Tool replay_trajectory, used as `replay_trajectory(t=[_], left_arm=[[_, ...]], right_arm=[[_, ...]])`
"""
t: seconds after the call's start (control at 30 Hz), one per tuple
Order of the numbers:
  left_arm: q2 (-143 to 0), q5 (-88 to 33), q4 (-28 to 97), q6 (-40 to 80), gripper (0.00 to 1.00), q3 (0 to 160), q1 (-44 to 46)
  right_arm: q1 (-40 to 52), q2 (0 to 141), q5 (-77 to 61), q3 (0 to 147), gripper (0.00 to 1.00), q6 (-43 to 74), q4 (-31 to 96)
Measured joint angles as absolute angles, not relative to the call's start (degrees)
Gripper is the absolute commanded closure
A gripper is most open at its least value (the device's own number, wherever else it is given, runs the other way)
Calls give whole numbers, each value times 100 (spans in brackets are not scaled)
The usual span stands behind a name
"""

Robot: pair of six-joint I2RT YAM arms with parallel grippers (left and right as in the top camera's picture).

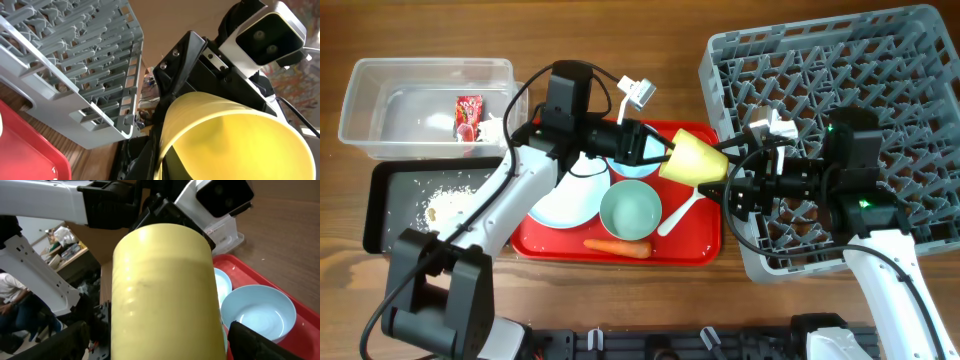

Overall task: Sort waste into correct bins and load items into the dishwasher rack
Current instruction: 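Grasp the yellow cup with the left gripper and hand it to the right gripper, then place the yellow cup in the dish rack with the right gripper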

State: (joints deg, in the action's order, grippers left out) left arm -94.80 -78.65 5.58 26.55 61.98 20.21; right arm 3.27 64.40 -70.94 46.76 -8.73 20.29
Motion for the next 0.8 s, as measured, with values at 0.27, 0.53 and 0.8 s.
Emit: replay_trajectory(t=[0.27,0.53,0.8], left_arm=[[-9480,-7874,554,2738,96,6198,2091],[-9480,-7478,598,2755,39,6200,2091],[-9371,-3983,3529,1791,0,6228,1927]], right_arm=[[327,6447,-7076,4676,32,-819,2029],[357,6451,-6080,4681,55,-397,2283],[-30,5992,-3251,5629,61,390,4405]])
